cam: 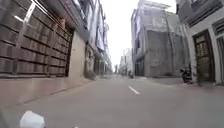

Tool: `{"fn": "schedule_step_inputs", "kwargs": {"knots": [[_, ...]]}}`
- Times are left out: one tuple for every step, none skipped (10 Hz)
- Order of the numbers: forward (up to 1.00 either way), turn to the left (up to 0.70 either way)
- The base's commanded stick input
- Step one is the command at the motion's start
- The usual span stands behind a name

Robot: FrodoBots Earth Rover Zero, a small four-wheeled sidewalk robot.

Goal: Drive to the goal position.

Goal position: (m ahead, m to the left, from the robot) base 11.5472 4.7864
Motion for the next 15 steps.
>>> {"fn": "schedule_step_inputs", "kwargs": {"knots": [[1.0,0.0],[1.0,0.0],[1.0,-0.38],[1.0,-0.4],[1.0,-0.4],[1.0,-0.4],[1.0,-0.4],[1.0,-0.02],[1.0,0.0],[1.0,0.0],[1.0,0.0],[1.0,0.0],[1.0,0.0],[1.0,0.0],[1.0,0.0]]}}
